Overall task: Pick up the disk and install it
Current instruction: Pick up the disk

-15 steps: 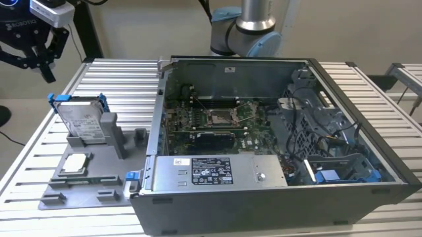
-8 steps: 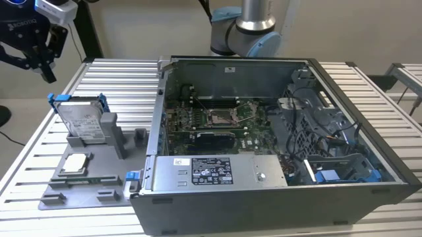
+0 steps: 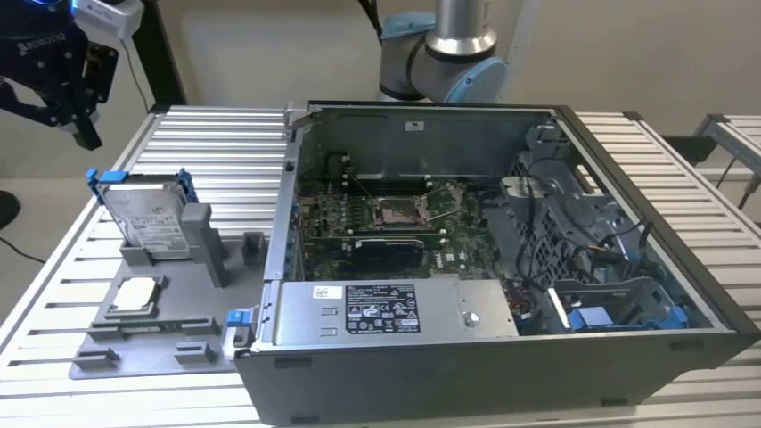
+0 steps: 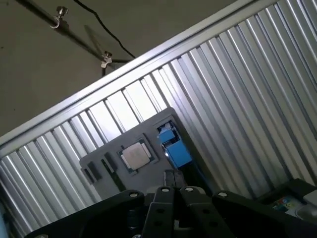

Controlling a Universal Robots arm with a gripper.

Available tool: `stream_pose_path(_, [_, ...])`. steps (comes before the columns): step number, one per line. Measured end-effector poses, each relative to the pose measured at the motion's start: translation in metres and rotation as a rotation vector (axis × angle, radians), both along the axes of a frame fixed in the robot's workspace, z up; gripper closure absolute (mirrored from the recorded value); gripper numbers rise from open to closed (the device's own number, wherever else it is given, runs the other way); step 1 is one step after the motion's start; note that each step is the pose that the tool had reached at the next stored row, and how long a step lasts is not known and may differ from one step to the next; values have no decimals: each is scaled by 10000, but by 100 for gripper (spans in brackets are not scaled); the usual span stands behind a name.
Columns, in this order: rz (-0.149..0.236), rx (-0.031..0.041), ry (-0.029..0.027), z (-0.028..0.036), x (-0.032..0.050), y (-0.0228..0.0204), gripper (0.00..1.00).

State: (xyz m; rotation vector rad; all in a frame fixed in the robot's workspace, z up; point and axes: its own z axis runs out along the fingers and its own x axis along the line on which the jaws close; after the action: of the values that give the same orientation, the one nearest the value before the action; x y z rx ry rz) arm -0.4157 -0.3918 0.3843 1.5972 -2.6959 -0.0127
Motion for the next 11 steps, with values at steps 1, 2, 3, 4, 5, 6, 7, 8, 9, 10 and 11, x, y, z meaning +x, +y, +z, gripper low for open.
stream_pose_path(1, [175, 0, 0, 0, 0, 0, 100])
stream_pose_path(2, [350, 0, -1, 0, 0, 0, 100])
stream_pose_path(3, [515, 0, -2, 0, 0, 0, 100])
stream_pose_path(4, [662, -1, -3, 0, 0, 1, 100])
stream_pose_path(5, [819, -1, -4, 0, 0, 3, 100])
stream_pose_path(6, [979, -2, -4, 0, 0, 4, 100])
stream_pose_path(7, [1134, -2, -4, 0, 0, 5, 100])
stream_pose_path(8, [1283, -3, -5, 0, 0, 6, 100])
stream_pose_path(9, [1439, -3, -7, 0, 0, 7, 100])
stream_pose_path(10, [1571, -3, -8, 0, 0, 8, 100])
stream_pose_path(11, [1720, -4, -10, 0, 0, 9, 100])
